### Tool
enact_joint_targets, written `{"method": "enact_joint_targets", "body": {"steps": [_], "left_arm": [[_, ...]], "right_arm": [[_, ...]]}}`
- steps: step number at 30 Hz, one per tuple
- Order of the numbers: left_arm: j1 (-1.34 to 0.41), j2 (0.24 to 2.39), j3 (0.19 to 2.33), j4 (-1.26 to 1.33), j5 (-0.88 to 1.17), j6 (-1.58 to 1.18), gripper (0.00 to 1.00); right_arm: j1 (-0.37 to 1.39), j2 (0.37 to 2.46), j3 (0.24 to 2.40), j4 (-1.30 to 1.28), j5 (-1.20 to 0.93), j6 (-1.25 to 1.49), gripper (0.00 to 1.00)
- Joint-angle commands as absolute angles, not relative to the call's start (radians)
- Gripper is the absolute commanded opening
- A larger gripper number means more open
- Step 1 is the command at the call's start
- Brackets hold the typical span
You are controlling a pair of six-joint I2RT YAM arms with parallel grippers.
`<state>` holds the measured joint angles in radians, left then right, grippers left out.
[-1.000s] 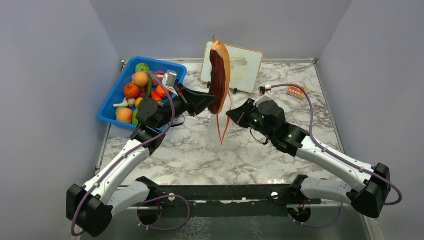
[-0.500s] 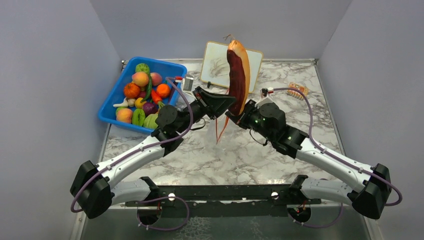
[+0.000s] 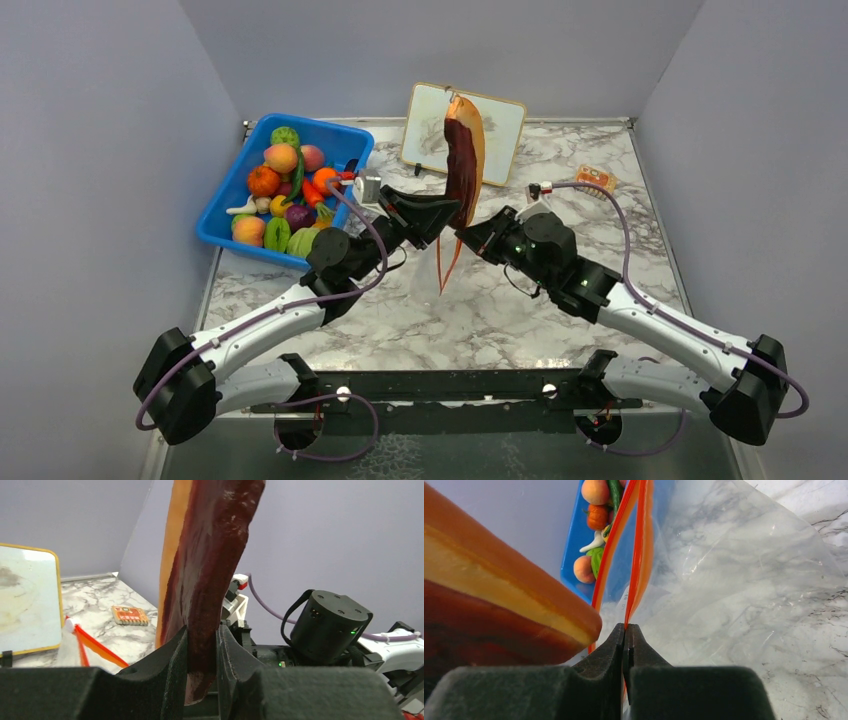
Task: Place the food in the zip-top bag and seal the zipper
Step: Place the fake food in the zipper food storage bag.
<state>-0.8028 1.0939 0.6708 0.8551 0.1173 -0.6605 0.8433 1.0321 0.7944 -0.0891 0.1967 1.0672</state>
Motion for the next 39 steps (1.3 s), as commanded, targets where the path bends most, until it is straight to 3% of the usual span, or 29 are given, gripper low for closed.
{"method": "enact_joint_targets", "body": {"steps": [1,31,39], "left_arm": [[-0.807,1.073,0.668,0.886,0.114,-0.595,0.0],[-0.807,1.08,0.553,0.879,0.22,-0.287,0.0],[-0.807,1.083,0.573,0.876,0.309,-0.336,0.03]], "right_arm": [[0.848,1.0,0.787,-0.065,0.224,1.077,0.01],[0.848,0.91,0.802,0.019,0.24,1.105,0.01],[0.848,0.9,0.823,0.006,0.174,1.066,0.01]]}}
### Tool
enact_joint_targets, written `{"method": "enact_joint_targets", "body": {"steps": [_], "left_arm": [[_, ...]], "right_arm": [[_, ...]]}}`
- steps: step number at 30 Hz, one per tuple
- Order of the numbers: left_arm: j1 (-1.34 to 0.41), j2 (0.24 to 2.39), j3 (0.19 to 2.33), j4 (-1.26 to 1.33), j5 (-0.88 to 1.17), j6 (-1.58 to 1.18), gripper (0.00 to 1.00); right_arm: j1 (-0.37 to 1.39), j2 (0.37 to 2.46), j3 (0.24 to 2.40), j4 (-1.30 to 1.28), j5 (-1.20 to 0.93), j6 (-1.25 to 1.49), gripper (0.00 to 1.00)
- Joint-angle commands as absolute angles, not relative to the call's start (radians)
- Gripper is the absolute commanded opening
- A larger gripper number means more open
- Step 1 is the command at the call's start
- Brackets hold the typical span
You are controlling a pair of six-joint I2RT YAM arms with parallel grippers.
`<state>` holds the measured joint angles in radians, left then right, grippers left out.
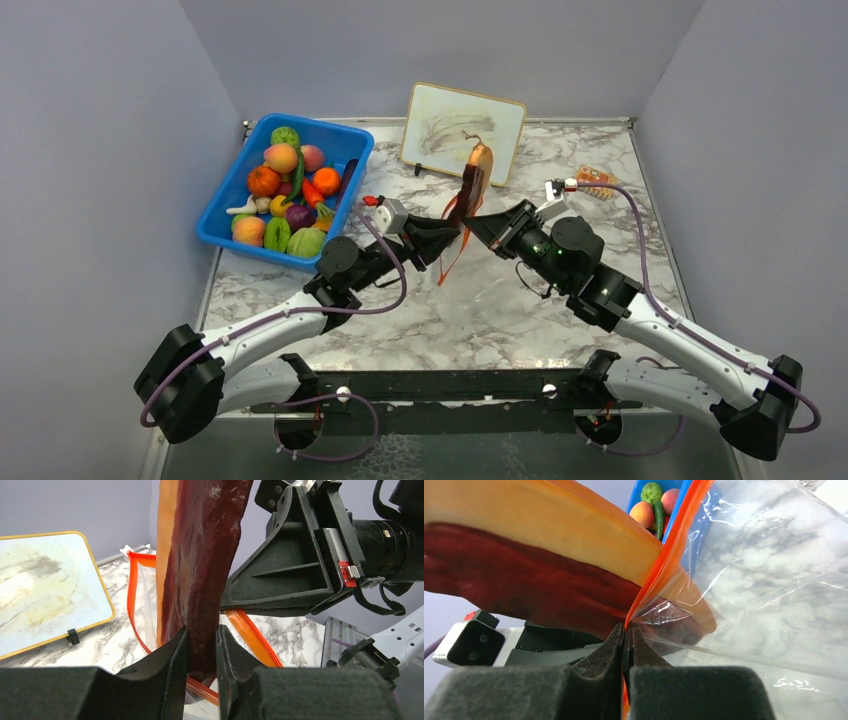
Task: Place the food in the zip-top bag and seal the zipper
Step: Place the fake food in the zipper food storage bag.
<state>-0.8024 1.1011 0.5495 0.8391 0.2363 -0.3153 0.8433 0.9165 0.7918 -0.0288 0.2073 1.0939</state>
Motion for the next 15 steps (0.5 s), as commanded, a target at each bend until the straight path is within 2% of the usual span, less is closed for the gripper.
{"method": "enact_joint_targets", "body": {"steps": [1,9,15], "left_arm": [[-0.807,1.077,0.569,0.876,0.31,-0.351,0.09],[-0.806,1.043,0.574,0.803,0.338,-0.364,0.48],[-0.806,1.013,0.569,0.776,0.345,-0.364,0.52]], "right_arm": [[0.848,0.902,0.825,0.007,0.173,1.058,0.01],[0.848,0.907,0.827,0.033,0.127,0.987,0.01],[0.848,0.913,0.832,0.039,0.106,0.963,0.01]]}}
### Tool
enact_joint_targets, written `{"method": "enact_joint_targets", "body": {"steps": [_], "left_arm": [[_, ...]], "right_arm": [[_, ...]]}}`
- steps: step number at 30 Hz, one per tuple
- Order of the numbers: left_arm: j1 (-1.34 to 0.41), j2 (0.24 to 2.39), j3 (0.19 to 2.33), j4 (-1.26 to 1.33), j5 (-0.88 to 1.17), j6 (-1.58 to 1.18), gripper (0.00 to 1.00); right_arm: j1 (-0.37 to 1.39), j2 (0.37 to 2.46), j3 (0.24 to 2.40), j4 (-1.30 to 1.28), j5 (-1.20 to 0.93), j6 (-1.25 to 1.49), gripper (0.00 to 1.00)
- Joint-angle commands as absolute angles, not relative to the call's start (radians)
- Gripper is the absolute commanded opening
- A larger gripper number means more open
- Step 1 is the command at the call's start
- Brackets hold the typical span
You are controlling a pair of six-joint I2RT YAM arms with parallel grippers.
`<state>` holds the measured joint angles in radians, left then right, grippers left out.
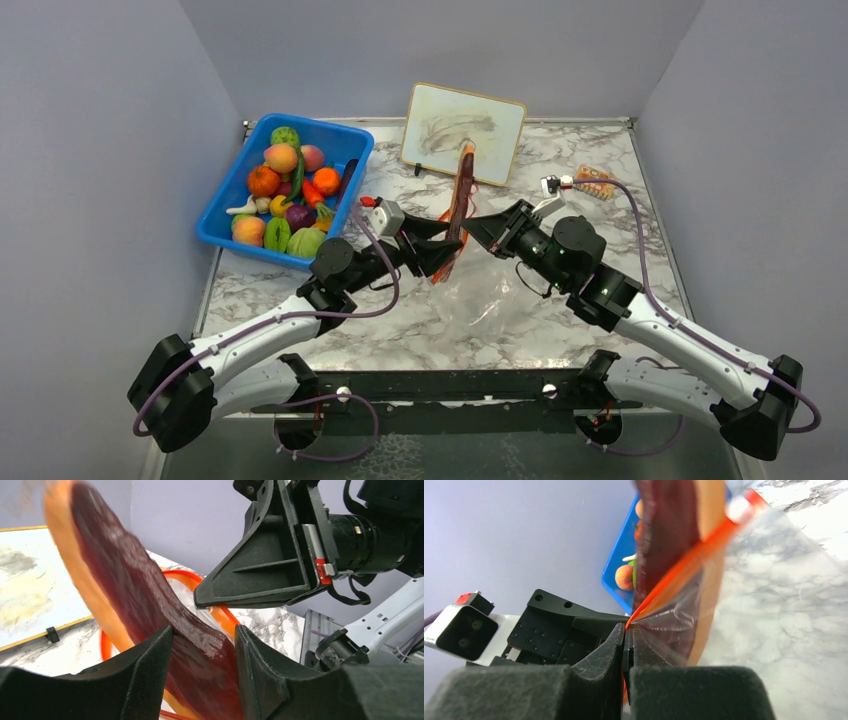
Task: Place the food in the zip-top bag and seal the zipper
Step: Place the fake food in the zipper food storage bag.
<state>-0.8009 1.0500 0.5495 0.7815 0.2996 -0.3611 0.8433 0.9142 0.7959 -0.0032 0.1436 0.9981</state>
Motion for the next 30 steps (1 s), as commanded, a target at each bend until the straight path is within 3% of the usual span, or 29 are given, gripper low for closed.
{"method": "enact_joint_targets", "body": {"steps": [1,4,7,10,14,17,25,30], "left_arm": [[-0.807,1.006,0.568,0.771,0.346,-0.359,0.52],[-0.807,0.992,0.566,0.755,0.348,-0.347,0.5],[-0.807,0.991,0.567,0.74,0.353,-0.332,0.3],[-0.807,0.993,0.571,0.717,0.346,-0.318,0.25],[-0.807,0.982,0.568,0.67,0.304,-0.308,0.4],[-0.807,0.965,0.587,0.583,0.23,-0.311,0.45],[-0.807,0.917,0.823,0.024,0.043,-0.378,0.54],[-0.806,0.941,0.927,-0.279,-0.018,-0.373,0.71]], "right_arm": [[0.848,0.909,0.831,0.041,0.105,0.959,0.01],[0.848,0.9,0.82,0.047,0.105,0.948,0.01],[0.848,0.893,0.807,0.054,0.101,0.938,0.01],[0.848,0.891,0.802,0.057,0.093,0.92,0.01],[0.848,0.884,0.777,0.056,0.084,0.877,0.01],[0.848,0.866,0.736,0.089,0.057,0.836,0.01],[0.848,0.795,0.688,0.041,0.038,0.797,0.01],[0.848,0.754,0.681,0.022,0.021,0.765,0.01]]}}
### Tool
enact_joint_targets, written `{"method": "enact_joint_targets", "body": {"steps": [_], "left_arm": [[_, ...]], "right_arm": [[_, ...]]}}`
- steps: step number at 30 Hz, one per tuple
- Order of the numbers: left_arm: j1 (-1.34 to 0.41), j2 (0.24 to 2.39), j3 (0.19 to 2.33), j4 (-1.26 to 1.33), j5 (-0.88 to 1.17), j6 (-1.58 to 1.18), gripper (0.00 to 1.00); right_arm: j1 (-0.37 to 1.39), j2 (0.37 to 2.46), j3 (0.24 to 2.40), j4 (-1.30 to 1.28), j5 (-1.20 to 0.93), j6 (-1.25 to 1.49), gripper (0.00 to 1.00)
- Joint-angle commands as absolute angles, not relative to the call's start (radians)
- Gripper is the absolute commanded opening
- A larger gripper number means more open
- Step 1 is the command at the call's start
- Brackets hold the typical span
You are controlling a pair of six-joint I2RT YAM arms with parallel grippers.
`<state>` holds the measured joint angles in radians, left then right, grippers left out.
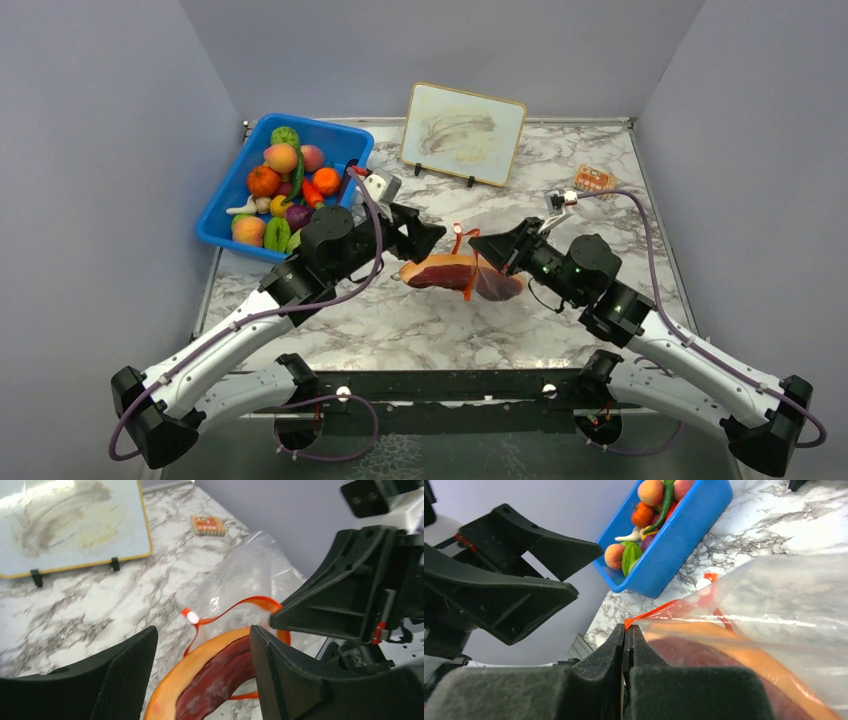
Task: Place the food in the zip-top bag and seal the zipper
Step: Place the fake food in the zipper food storage bag.
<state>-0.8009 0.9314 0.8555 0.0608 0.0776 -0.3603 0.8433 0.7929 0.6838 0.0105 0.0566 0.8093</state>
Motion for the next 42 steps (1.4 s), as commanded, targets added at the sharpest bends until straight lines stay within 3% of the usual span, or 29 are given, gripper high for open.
{"method": "enact_joint_targets", "body": {"steps": [1,10,18,24,32,37,42], "left_arm": [[-0.805,0.955,0.944,-0.327,-0.027,-0.383,0.72],[-0.78,0.977,0.943,-0.438,0.048,-0.504,0.83],[-0.661,0.95,0.82,-0.333,0.245,-0.651,0.84],[-0.515,0.929,0.731,-0.201,0.41,-0.729,0.85],[-0.506,0.942,0.54,0.128,0.582,-0.916,0.83],[-0.506,0.973,0.512,0.195,0.61,-0.952,0.7],[-0.506,0.979,0.483,0.249,0.615,-0.971,0.44]], "right_arm": [[0.848,0.748,0.68,0.018,0.018,0.761,0.01],[0.848,0.698,0.677,-0.005,0.0,0.759,0.01],[0.848,0.669,0.682,-0.027,-0.007,0.748,0.01],[0.848,0.653,0.676,-0.038,-0.019,0.75,0.01],[0.848,0.64,0.66,-0.02,-0.021,0.766,0.01],[0.848,0.659,0.648,0.009,-0.038,0.775,0.01],[0.847,0.674,0.632,0.024,-0.043,0.793,0.01]]}}
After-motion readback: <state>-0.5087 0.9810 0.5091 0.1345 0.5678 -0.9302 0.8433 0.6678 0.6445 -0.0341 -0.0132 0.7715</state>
